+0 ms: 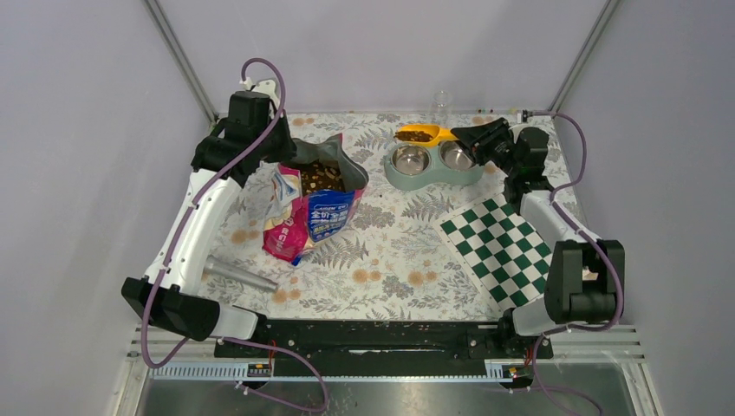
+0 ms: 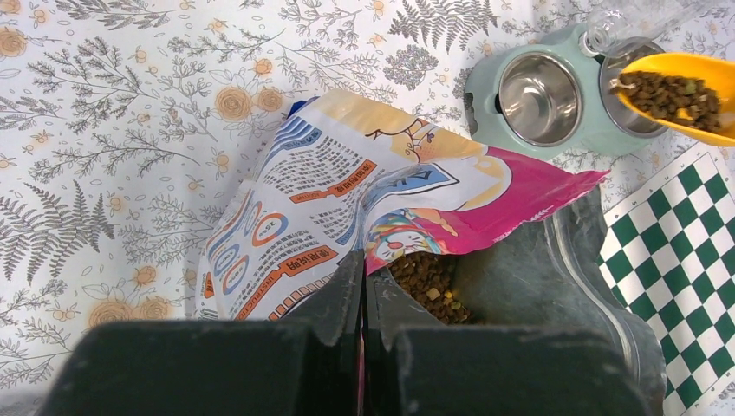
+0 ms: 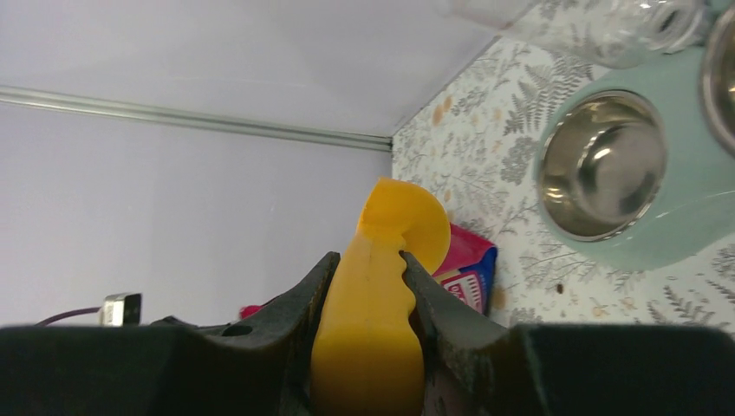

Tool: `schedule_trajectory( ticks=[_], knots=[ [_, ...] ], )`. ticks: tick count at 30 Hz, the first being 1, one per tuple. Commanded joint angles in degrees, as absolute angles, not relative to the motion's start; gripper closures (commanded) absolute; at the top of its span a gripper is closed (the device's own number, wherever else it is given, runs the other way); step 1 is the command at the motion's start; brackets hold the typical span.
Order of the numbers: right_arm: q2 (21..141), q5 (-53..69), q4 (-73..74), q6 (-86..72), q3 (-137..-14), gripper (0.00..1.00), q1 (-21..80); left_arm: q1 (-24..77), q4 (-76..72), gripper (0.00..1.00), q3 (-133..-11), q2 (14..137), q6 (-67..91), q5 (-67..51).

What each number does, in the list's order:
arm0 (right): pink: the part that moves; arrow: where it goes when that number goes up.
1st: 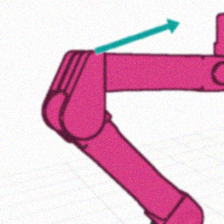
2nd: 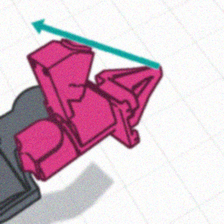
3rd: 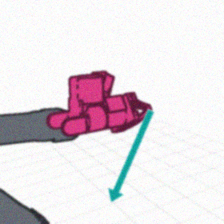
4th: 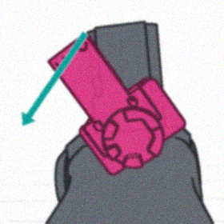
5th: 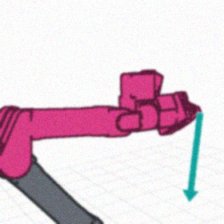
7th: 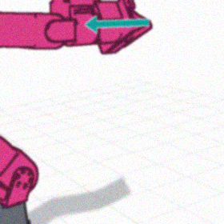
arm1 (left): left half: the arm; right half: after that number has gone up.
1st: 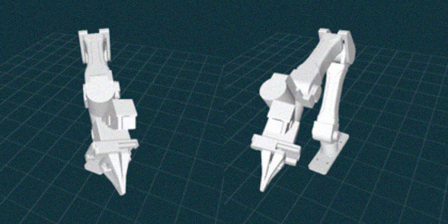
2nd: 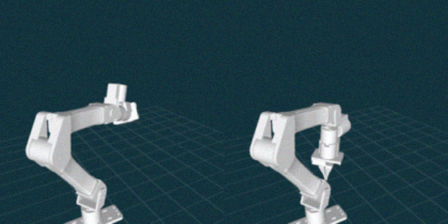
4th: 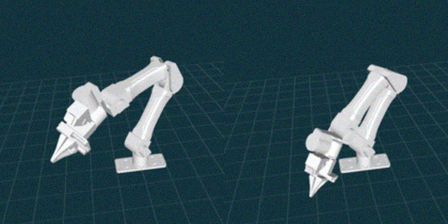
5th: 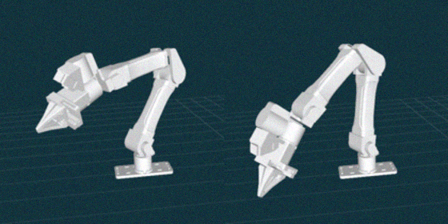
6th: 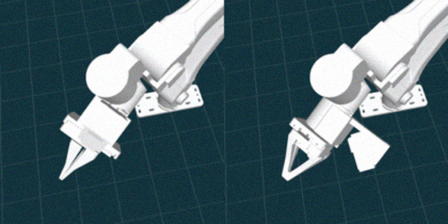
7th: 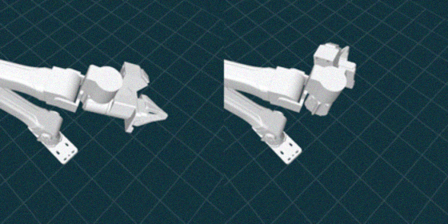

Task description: Serve the pet food

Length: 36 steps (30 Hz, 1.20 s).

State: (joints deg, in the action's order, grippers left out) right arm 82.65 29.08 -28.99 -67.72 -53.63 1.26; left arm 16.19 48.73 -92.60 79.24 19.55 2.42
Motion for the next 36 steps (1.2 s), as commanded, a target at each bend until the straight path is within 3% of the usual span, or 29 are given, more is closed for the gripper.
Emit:
schedule_trajectory(
  ticks=[1, 15, 36],
  knots=[
    [86.63, 29.82, -35.22, -63.59, -55.60, 1.00, 0.37, 15.17, 43.23, 1.00, -92.39, 76.98, 20.53, 2.64],
    [93.76, 18.86, -21.81, -50.37, -61.52, 1.00, 0.35, 13.77, 43.06, 1.00, -92.38, 77.33, 20.13, 2.72],
    [95.27, 16.02, -14.99, -43.21, -65.86, 1.00, 1.41, 13.27, 43.07, 1.00, -92.06, 77.26, 19.78, 2.46]
  ],
)
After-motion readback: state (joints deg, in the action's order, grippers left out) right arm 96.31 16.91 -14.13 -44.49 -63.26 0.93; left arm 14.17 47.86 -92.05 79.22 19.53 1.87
